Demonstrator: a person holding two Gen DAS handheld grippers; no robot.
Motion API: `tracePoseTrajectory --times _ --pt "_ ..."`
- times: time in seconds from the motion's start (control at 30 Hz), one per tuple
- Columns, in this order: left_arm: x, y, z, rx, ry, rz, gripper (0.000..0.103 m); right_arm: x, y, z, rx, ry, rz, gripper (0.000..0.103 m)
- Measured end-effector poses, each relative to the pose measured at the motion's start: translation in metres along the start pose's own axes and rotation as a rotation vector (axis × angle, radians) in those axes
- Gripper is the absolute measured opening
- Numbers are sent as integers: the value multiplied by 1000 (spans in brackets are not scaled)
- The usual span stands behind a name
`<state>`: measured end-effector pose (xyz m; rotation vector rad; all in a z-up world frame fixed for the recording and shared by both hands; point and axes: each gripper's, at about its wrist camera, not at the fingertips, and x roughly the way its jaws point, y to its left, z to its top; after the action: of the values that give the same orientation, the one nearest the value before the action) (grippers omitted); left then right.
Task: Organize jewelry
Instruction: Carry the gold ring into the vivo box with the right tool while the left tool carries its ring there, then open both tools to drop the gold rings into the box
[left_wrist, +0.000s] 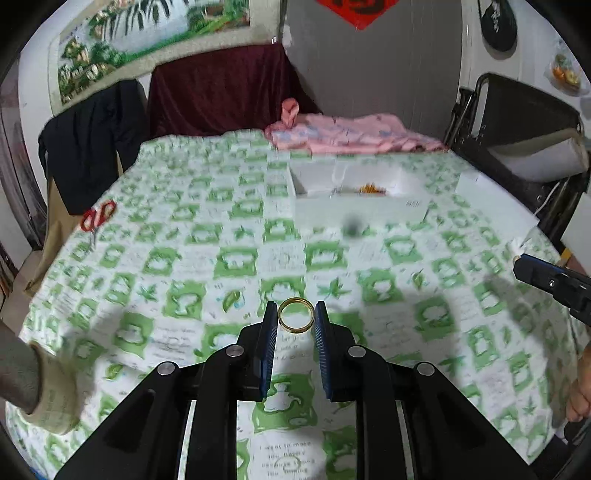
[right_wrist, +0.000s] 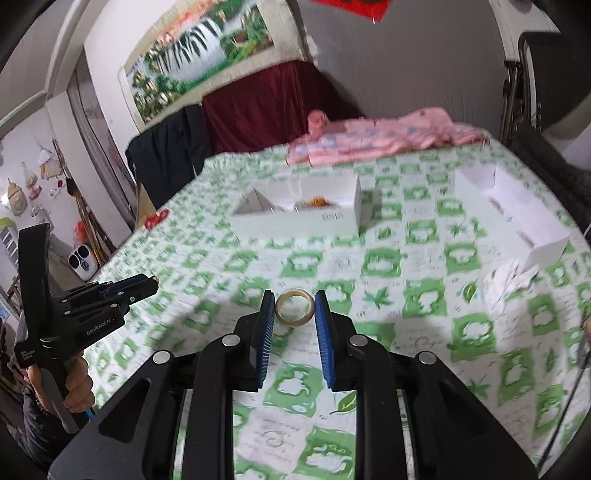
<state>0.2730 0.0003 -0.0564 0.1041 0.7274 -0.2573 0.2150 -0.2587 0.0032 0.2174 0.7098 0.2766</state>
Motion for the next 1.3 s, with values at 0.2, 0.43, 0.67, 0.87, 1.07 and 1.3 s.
tracePoseTrajectory --times 0.2,0.43,0.67,0.87,1.07,1.3 --pt "-50 -1 29 -8 -101 -2 21 -39 22 29 -49 -100 11 21" --pt "-89 -5 82 -2 -203 -21 21 -54 42 79 -105 -179 23 21" --pt "-66 -16 139 2 -237 -19 21 -20 40 129 -97 -193 18 21" --pt "-8 -15 166 -28 -176 -23 21 39 15 147 -33 -128 13 21" --pt "67 -9 161 -59 -57 -31 21 108 -15 140 25 -22 -12 21" --pt "136 -5 143 -66 57 -31 21 165 -39 127 60 71 -41 21"
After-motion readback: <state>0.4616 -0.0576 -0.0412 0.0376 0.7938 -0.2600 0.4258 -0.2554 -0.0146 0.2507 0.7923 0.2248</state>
